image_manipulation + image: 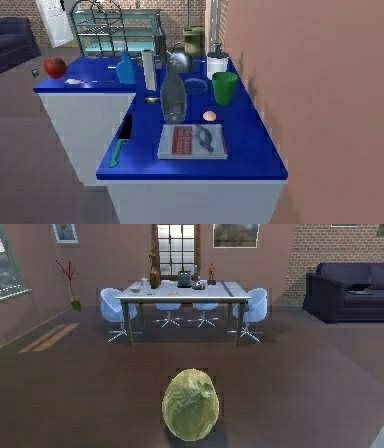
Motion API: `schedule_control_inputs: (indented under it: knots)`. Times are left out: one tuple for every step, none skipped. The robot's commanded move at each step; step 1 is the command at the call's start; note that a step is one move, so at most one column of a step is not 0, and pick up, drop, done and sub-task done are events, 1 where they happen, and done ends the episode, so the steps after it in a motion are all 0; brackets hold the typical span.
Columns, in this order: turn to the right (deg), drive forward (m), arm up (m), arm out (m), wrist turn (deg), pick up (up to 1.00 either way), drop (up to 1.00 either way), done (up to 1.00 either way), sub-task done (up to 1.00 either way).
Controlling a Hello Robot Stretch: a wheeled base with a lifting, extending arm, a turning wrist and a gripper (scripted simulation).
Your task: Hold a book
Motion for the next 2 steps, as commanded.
schedule_control_inputs:
  knots:
    - [0.0,0.00,0.50,0.00,0.0,0.00,0.00,0.00,0.00]
    - [0.0,0.00,0.38,0.00,0.0,0.00,0.00,0.00,0.00]
